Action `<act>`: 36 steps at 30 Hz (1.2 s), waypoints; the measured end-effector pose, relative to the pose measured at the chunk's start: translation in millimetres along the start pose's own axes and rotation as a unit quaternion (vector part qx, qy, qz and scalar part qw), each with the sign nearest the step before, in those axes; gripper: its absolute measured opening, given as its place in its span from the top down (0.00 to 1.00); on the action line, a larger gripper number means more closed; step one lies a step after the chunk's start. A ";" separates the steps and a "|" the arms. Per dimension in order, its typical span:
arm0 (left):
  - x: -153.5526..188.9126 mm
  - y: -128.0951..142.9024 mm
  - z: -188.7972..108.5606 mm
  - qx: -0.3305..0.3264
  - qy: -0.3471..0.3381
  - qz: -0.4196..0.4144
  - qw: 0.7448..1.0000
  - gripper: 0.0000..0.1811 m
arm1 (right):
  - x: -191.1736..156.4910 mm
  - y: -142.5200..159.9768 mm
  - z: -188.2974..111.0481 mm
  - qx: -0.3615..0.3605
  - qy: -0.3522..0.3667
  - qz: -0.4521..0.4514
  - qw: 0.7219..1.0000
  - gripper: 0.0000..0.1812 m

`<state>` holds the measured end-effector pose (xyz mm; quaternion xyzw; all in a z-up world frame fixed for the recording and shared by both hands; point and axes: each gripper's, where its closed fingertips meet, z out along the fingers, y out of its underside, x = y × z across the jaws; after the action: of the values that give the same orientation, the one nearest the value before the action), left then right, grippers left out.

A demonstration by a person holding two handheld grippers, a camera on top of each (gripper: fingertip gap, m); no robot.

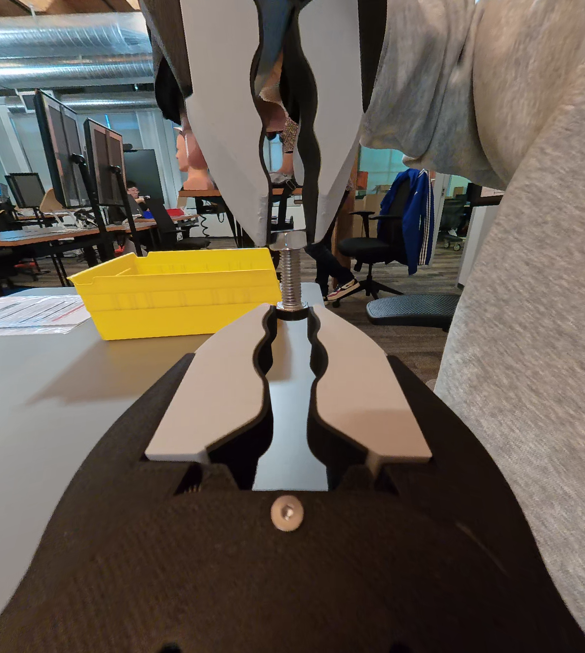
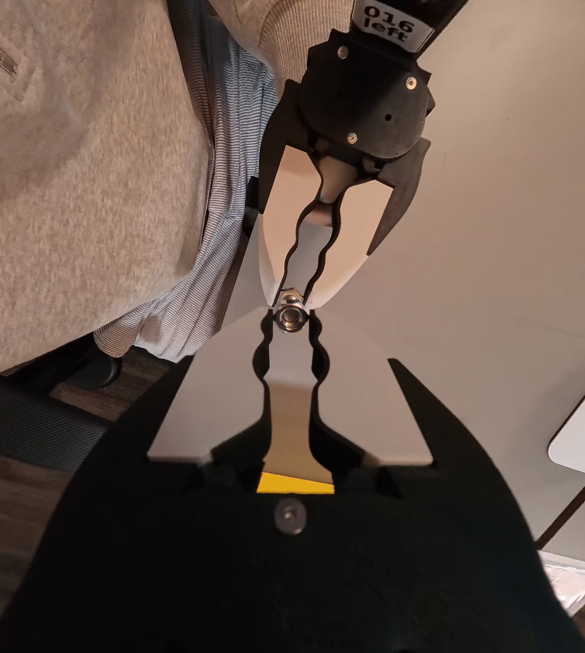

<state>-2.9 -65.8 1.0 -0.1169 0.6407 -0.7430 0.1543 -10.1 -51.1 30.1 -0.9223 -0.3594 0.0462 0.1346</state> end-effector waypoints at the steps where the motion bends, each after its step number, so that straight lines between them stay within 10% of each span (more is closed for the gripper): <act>1: -0.2 0.3 -0.1 -0.001 0.000 0.000 1.000 0.91 | -0.1 0.4 0.3 -0.002 0.000 0.000 1.000 0.89; 36: -14.6 12.2 -0.3 -0.036 -0.048 -0.001 0.998 0.91 | 13.8 12.9 7.7 -0.054 0.057 0.021 0.997 0.89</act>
<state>11.5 -61.6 -10.8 -0.1585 0.6591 -0.7128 0.1801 7.1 -49.2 19.2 -0.9367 -0.3336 -0.0234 0.1039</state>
